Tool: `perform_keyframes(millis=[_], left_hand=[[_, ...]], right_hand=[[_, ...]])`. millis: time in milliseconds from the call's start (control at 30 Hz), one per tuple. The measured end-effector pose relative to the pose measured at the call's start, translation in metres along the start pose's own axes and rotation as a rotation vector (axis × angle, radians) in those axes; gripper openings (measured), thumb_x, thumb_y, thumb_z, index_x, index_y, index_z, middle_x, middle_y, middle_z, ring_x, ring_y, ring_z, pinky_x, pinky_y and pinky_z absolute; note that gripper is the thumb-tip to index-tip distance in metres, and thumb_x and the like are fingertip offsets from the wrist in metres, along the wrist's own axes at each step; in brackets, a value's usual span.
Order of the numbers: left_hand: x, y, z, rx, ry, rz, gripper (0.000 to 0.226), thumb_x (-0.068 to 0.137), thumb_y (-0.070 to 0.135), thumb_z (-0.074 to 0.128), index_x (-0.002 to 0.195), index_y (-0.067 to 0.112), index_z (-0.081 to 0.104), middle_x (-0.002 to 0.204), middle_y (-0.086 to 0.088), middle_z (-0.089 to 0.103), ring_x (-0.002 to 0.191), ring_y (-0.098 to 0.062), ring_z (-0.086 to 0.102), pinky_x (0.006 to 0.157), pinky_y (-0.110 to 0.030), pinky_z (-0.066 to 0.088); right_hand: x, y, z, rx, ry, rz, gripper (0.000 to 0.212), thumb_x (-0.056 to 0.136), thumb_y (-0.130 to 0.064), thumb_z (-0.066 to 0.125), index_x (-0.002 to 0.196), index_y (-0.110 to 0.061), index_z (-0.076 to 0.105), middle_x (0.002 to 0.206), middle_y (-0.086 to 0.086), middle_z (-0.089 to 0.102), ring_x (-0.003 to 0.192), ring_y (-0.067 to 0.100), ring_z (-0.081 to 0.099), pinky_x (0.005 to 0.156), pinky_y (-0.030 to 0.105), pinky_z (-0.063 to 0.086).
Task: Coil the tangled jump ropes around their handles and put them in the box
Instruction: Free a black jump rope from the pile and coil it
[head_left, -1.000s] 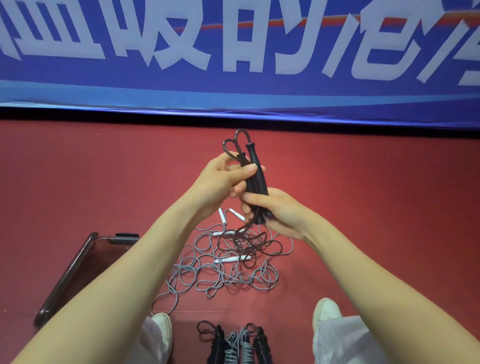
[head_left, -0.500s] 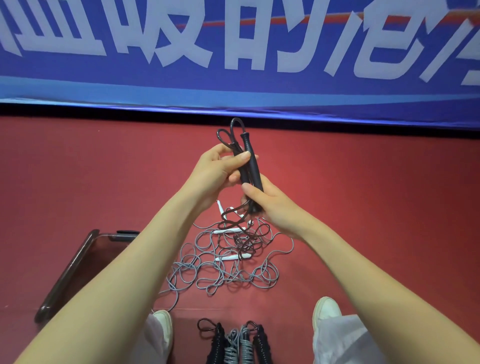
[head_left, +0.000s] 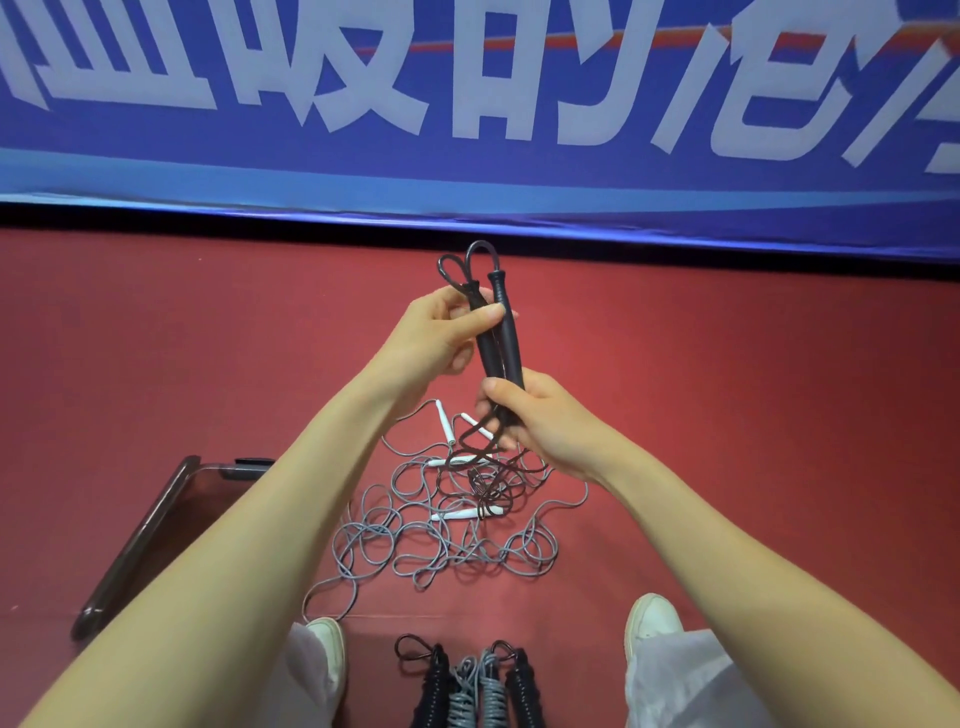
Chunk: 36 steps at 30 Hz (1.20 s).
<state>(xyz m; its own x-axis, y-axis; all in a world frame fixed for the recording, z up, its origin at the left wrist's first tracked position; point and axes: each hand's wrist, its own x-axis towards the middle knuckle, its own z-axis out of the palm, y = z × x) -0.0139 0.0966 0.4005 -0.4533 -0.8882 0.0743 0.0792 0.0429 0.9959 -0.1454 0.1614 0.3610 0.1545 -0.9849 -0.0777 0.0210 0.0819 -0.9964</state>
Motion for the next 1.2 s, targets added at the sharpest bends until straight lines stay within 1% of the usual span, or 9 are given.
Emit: perform_keyframes(millis=[100,200,400,533,667,767,833,967,1200], left_hand=[[-0.003,-0.002,-0.002,-0.020,-0.107,-0.080,0.020,0.096,0.015,0.054,0.110,0.003,0.062,0.102,-0.002,0.073,0.045,-0.004,0.024,0.044,-0.014,0.022],[-0.003,-0.006,0.001,-0.069,-0.110,-0.099,0.014,0.095,0.016,0.056,0.094,0.008,0.068,0.105,-0.015,0.066,0.047,-0.003,0.025,0.047,-0.015,0.021],[0.004,-0.008,-0.002,-0.057,-0.023,-0.036,0.018,0.094,0.020,0.059,0.087,0.008,0.071,0.077,-0.012,0.039,0.048,-0.007,0.022,0.046,-0.019,0.018],[0.004,-0.009,0.000,-0.043,0.004,-0.021,0.023,0.095,0.020,0.058,0.095,0.000,0.069,0.047,0.008,0.033,0.043,-0.006,0.020,0.043,-0.018,0.018],[0.002,-0.012,0.012,0.099,0.080,0.047,0.023,0.098,0.031,0.053,0.084,0.017,0.065,0.055,0.014,0.057,0.046,-0.001,0.038,0.053,-0.018,0.033],[-0.005,-0.026,0.026,0.267,-0.151,-0.095,0.045,0.097,0.055,0.035,0.085,0.024,0.065,0.070,0.012,0.066,0.069,-0.006,0.057,0.074,-0.026,0.044],[-0.010,-0.033,0.025,0.344,-0.296,-0.179,0.053,0.094,0.060,0.035,0.083,0.019,0.067,0.060,0.003,0.059,0.059,-0.014,0.052,0.065,-0.027,0.042],[-0.004,-0.030,-0.001,0.210,-0.333,-0.150,0.037,0.088,0.046,0.052,0.082,0.012,0.065,0.050,0.008,0.031,0.048,-0.010,0.024,0.057,-0.030,0.018],[0.004,-0.038,-0.033,0.357,-0.296,-0.062,0.005,0.079,0.017,0.070,0.077,0.013,0.070,0.065,0.011,0.063,0.062,0.002,0.053,0.065,-0.009,0.040]], right_hand=[[-0.004,-0.003,-0.004,0.094,-0.083,0.045,0.018,0.100,-0.007,0.042,0.084,-0.009,0.050,0.074,0.004,0.051,0.058,0.011,0.045,0.043,0.017,0.034],[-0.005,-0.004,-0.007,0.097,-0.075,0.096,0.017,0.100,-0.012,0.043,0.088,-0.007,0.053,0.073,0.005,0.053,0.056,0.011,0.048,0.044,0.018,0.037],[0.000,0.000,-0.011,-0.783,0.135,-0.115,0.016,0.101,-0.034,0.042,0.109,-0.020,0.044,0.078,0.007,0.053,0.065,0.018,0.044,0.060,0.033,0.032],[0.005,0.005,-0.013,-0.670,0.105,-0.115,0.022,0.100,-0.032,0.042,0.107,-0.012,0.048,0.082,0.008,0.053,0.068,0.016,0.043,0.065,0.033,0.035],[0.013,0.003,-0.005,-0.422,0.235,-0.200,0.010,0.101,-0.021,0.043,0.096,-0.022,0.050,0.073,-0.005,0.054,0.055,0.003,0.045,0.053,0.019,0.033],[0.017,-0.009,-0.011,-0.149,0.425,-0.215,0.010,0.101,-0.014,0.045,0.091,-0.016,0.049,0.064,-0.005,0.047,0.041,-0.002,0.041,0.042,0.015,0.033],[0.016,-0.015,-0.023,-0.102,0.474,-0.184,0.008,0.100,-0.015,0.047,0.100,-0.008,0.050,0.066,0.000,0.047,0.039,0.000,0.036,0.039,0.017,0.030],[0.011,-0.022,-0.036,-0.129,0.431,-0.148,0.009,0.100,-0.014,0.043,0.093,-0.011,0.047,0.072,0.004,0.049,0.038,0.001,0.033,0.038,0.016,0.026],[-0.017,-0.033,-0.031,-0.404,-0.135,-0.041,0.007,0.103,-0.019,0.040,0.101,-0.017,0.046,0.062,-0.004,0.045,0.050,0.007,0.031,0.045,0.018,0.025]])
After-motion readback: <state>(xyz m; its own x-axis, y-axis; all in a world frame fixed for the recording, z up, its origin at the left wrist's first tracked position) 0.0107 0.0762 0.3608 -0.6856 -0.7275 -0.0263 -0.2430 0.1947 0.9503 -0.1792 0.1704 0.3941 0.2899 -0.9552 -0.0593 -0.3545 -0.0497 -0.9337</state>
